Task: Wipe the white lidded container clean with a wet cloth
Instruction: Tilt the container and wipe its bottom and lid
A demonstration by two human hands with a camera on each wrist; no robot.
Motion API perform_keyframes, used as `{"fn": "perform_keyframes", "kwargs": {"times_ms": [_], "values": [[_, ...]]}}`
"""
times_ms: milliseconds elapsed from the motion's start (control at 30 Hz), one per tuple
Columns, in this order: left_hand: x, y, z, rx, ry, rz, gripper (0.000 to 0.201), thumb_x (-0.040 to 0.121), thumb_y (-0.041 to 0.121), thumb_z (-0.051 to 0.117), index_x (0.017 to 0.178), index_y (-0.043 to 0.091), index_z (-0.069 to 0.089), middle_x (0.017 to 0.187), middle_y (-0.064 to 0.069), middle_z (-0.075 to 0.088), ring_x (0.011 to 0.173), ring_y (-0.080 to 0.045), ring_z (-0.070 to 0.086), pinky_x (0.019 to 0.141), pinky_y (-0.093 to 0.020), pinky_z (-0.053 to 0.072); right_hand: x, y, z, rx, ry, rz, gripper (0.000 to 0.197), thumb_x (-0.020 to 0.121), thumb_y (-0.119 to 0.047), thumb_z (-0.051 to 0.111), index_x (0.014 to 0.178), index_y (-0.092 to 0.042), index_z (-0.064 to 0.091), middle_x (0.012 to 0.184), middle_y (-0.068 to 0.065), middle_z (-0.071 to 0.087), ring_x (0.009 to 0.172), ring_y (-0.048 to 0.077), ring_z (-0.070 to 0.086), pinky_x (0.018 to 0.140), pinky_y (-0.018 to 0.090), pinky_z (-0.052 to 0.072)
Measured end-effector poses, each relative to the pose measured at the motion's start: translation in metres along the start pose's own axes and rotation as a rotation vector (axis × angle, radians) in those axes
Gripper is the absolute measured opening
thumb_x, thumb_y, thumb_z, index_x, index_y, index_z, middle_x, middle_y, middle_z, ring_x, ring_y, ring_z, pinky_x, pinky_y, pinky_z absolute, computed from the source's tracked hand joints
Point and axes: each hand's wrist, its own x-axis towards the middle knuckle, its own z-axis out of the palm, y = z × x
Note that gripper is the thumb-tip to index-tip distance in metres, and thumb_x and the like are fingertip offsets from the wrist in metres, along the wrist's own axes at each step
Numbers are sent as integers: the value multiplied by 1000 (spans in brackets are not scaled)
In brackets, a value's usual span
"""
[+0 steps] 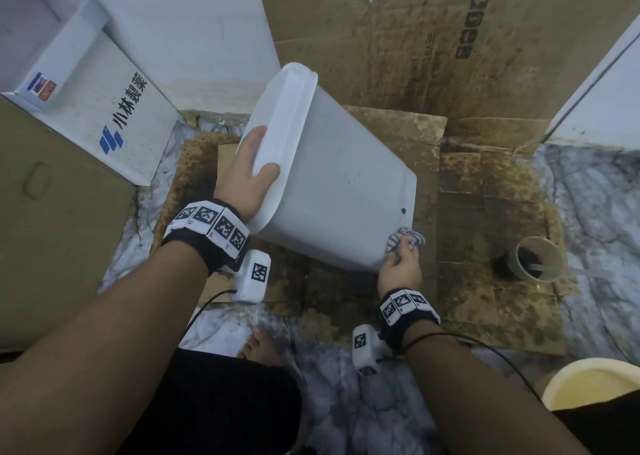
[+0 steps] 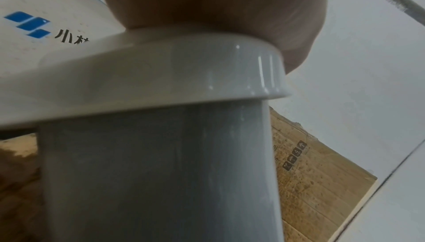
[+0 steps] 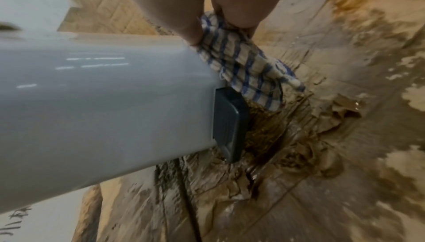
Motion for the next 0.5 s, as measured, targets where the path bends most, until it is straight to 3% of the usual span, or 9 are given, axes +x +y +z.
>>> {"fn": "perform_keyframes", "kwargs": {"times_ms": [133,233,300,367,433,500], "values": [[0,-2,-1,-13,10,-20,63,82,36,46,142,42,27,141,8,44,117,-21,49,95,-35,37,-7,2,6,124,99,90,38,93,-7,53,130,-8,61,141,16,49,122,35,52,107,31,38],[-1,-1,-1,-27,14,-13,60,86,32,47,142,41,28,137,11,44,115,-19,48,94,-34,36,-14,5,10,325,106,250,34,89,-10,62,124,-9,65,130,13,59,110,30,61,103,37,46],[-1,1,0,-29,19,-4,58,90,27,49,143,38,28,134,12,44,115,-18,47,93,-32,34,-17,5,13,414,99,358,34,87,-11,67,121,-7,66,117,8,65,103,26,63,99,34,49],[-1,2,2,-28,30,-6,57,93,22,50,144,36,28,137,9,44,114,-16,46,92,-30,33,-23,1,9,514,87,433,29,88,-9,66,117,-3,67,95,2,69,89,23,63,86,25,52],[-2,4,2,-16,38,-2,57,93,22,50,145,35,28,141,7,44,115,-16,46,93,-30,33,-28,-4,3,579,1,489,19,91,-3,59,109,2,64,79,0,68,77,23,60,62,15,45],[-2,5,2,-2,42,4,57,93,23,50,145,35,28,143,6,43,115,-17,46,94,-31,34,-35,-7,0,526,-91,553,30,92,-7,59,119,5,62,102,10,70,96,27,63,66,14,38]]}}
